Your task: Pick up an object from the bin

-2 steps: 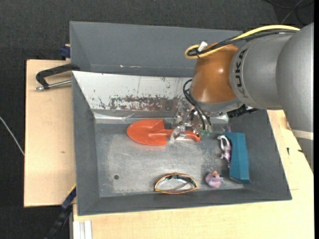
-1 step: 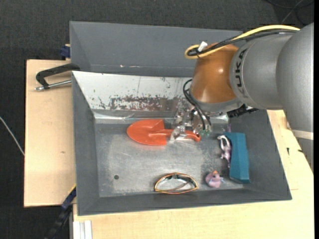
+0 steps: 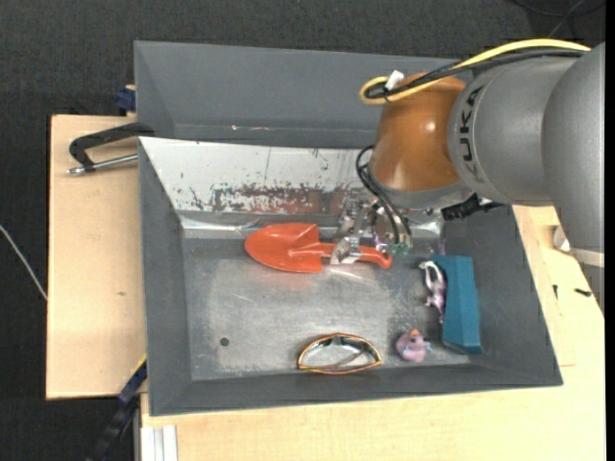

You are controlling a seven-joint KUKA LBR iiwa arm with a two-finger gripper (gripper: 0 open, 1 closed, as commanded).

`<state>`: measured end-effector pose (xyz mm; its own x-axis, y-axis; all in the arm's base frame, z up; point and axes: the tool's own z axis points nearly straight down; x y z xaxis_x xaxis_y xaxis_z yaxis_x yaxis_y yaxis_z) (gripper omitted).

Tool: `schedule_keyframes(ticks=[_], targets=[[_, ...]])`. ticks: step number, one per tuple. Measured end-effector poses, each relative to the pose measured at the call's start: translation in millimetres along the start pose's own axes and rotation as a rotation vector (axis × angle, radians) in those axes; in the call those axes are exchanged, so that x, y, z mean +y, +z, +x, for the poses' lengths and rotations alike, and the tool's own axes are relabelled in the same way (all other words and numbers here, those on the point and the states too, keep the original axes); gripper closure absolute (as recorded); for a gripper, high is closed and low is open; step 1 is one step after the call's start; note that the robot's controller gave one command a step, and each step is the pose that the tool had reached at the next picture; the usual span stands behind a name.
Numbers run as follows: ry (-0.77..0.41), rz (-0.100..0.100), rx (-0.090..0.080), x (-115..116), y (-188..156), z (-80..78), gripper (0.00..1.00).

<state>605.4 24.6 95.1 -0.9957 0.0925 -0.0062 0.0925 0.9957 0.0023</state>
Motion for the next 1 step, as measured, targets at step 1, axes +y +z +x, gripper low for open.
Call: schedule_keyframes(ticks=[1], targets=[[-0.002, 0.000, 0.000, 0.2, -15.2, 0.0, 1.00]])
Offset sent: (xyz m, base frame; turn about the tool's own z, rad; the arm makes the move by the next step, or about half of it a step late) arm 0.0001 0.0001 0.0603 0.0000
